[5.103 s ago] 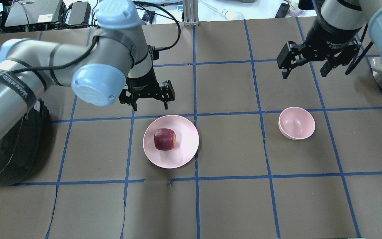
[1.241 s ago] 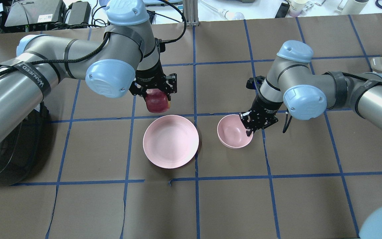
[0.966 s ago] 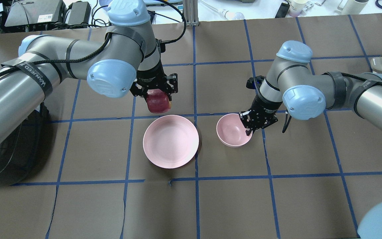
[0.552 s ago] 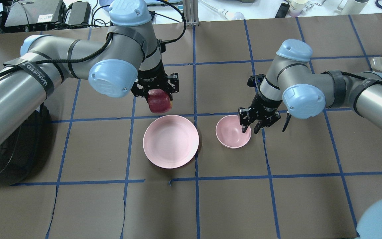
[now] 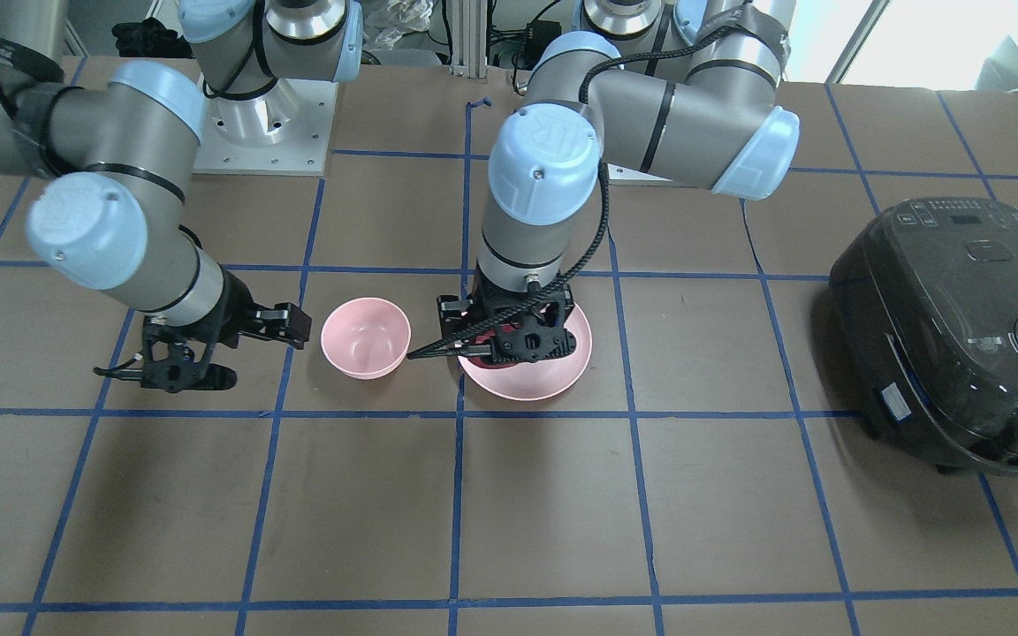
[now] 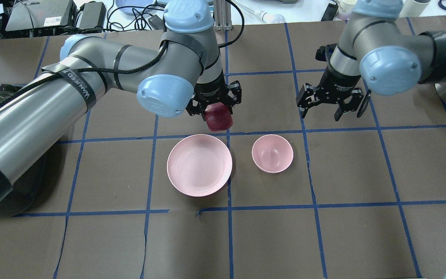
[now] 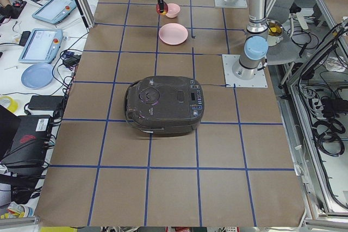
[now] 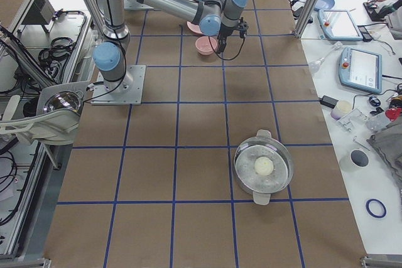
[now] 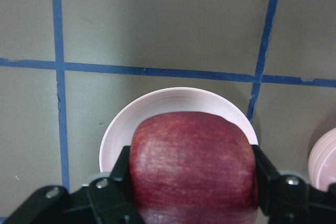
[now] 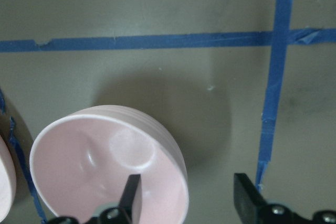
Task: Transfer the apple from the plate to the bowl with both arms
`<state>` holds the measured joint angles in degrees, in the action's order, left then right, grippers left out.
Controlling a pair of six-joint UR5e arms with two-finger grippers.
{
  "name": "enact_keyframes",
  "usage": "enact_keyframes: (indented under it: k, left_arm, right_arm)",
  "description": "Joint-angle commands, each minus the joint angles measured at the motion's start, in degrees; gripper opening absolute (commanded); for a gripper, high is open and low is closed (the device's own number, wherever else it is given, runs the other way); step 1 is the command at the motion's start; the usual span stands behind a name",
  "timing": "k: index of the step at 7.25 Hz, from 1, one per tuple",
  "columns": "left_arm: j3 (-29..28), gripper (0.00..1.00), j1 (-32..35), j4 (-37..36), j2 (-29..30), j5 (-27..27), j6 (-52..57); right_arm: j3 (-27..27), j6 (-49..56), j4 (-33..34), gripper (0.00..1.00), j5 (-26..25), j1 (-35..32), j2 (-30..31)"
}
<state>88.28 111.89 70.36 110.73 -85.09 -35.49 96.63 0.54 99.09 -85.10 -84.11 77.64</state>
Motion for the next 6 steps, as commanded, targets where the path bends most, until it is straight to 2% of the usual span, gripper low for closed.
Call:
enact_keyframes:
  k: [1,3,5,6]
  left_arm:
    - [-1.0,0.0,6.56,-3.01,3.34,0.19,-11.23]
    - [-0.92,0.0,10.7,-6.45,6.85,0.19,-17.66]
    - [-0.57,0.0,13.78,-7.43,9.06,-0.6,-17.86]
    - [-0.74,0.0,13.8,-7.6,10.29,-0.69,-17.69]
  right_arm:
    - [-2.76,1.3,-2.24,1.0,-1.56,4.81,2.77]
    - [-3.2,1.31,-2.33,1.0,-2.08,5.27,4.96]
    - [-4.69,0.53,-1.36,1.0,-6.64,5.36,5.68]
    - [-5.13,0.52,-1.97,1.0,-5.96,5.27,5.77]
